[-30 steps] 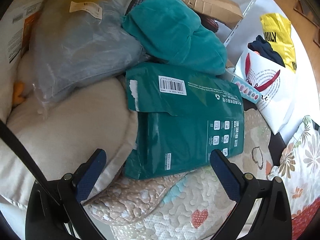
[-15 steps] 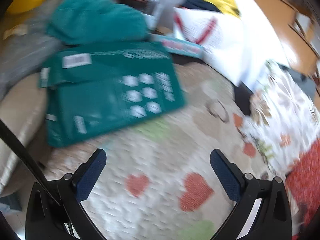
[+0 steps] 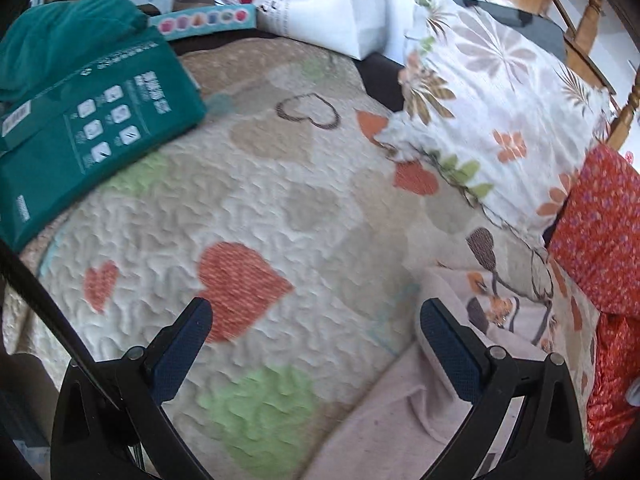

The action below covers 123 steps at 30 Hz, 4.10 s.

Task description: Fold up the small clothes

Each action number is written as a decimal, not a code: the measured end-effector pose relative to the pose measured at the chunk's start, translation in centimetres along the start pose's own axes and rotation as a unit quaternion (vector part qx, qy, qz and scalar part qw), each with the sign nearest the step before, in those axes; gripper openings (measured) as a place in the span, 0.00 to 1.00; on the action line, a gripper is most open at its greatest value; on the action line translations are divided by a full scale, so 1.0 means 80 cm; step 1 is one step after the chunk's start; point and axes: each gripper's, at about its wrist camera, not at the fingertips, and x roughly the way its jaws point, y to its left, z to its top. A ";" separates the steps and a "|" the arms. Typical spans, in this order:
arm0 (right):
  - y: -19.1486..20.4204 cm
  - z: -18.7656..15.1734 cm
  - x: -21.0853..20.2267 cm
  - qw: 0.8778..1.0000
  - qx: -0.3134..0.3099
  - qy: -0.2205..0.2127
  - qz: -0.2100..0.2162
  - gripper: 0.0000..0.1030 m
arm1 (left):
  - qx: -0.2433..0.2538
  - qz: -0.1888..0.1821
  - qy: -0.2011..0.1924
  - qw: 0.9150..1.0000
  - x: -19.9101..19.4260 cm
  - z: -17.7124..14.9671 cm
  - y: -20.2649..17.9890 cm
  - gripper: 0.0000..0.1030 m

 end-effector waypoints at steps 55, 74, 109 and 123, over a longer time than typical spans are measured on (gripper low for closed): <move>0.455 0.062 0.351 0.925 -0.330 0.190 0.001 0.08 | -0.024 0.013 0.022 0.999 0.030 0.044 0.046 1.00; 0.058 0.089 0.090 0.987 -0.087 0.137 0.009 0.23 | 0.055 0.006 0.063 0.997 0.048 -0.001 -0.020 1.00; -0.029 0.064 0.062 0.991 -0.059 0.035 -0.111 0.07 | 0.105 -0.025 0.124 0.986 0.062 -0.061 -0.020 1.00; -0.103 -0.064 0.001 0.975 0.188 0.088 0.082 0.35 | 0.204 -0.049 0.134 0.969 0.051 -0.104 -0.023 1.00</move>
